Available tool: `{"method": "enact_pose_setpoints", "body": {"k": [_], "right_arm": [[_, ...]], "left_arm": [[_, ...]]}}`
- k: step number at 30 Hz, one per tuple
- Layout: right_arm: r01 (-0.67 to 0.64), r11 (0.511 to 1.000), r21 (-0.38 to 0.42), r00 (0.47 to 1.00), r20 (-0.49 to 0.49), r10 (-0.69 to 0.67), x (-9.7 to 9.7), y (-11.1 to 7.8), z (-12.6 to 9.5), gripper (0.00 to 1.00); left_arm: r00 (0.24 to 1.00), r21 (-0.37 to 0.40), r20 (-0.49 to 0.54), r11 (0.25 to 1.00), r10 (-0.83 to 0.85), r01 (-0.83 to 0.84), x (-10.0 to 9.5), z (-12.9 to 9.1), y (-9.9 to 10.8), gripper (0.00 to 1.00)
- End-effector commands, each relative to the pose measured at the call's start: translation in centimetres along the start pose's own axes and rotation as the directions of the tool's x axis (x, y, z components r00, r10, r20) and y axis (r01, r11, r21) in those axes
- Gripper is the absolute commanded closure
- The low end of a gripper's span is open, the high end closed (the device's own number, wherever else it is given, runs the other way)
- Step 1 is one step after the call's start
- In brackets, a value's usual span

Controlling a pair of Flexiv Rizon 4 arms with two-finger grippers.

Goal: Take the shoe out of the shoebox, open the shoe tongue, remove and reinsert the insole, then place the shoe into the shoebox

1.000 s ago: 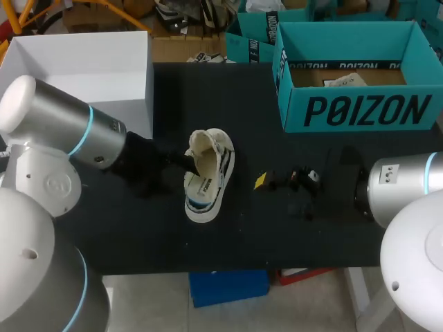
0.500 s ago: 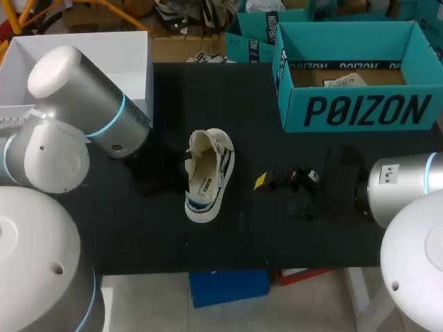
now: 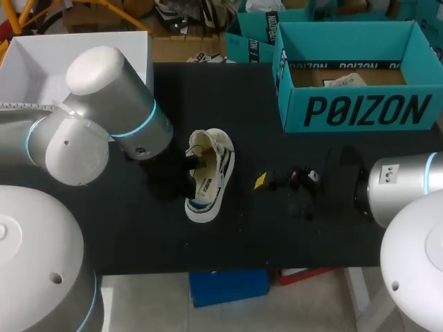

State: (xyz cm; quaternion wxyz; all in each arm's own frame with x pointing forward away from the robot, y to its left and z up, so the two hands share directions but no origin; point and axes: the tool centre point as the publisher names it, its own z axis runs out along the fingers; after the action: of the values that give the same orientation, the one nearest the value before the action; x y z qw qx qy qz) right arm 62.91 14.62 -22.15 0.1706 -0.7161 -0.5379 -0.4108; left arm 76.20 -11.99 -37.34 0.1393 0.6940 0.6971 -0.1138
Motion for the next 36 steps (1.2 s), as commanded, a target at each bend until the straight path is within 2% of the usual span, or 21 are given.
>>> {"method": "enact_pose_setpoints", "body": {"k": [1, 14, 24, 29, 36], "right_arm": [[-0.012, 1.000, 0.015, 0.979, -0.203, 0.014, -0.7, 0.0, -0.1, 0.00], [-0.012, 1.000, 0.015, 0.979, -0.203, 0.014, -0.7, 0.0, -0.1, 0.00], [-0.012, 1.000, 0.015, 0.979, -0.203, 0.014, -0.7, 0.0, -0.1, 0.00], [-0.012, 1.000, 0.015, 0.979, -0.203, 0.014, -0.7, 0.0, -0.1, 0.00], [-0.012, 1.000, 0.015, 0.979, -0.203, 0.014, -0.7, 0.0, -0.1, 0.00]], "left_arm": [[1.000, 0.003, -0.025, 1.000, 0.002, -0.001, -0.4, 0.8, 0.2, 1.00], [0.999, 0.019, -0.052, 1.000, -0.004, 0.005, 0.1, 2.1, 0.1, 1.00], [0.993, 0.042, -0.118, 0.999, 0.008, -0.003, 0.1, 3.9, 1.2, 1.00], [0.987, 0.056, -0.160, 0.998, 0.030, -0.021, -0.4, 5.0, 2.0, 1.00], [0.986, 0.053, -0.159, 0.998, 0.041, -0.033, -1.3, 4.8, 2.4, 1.00]]}}
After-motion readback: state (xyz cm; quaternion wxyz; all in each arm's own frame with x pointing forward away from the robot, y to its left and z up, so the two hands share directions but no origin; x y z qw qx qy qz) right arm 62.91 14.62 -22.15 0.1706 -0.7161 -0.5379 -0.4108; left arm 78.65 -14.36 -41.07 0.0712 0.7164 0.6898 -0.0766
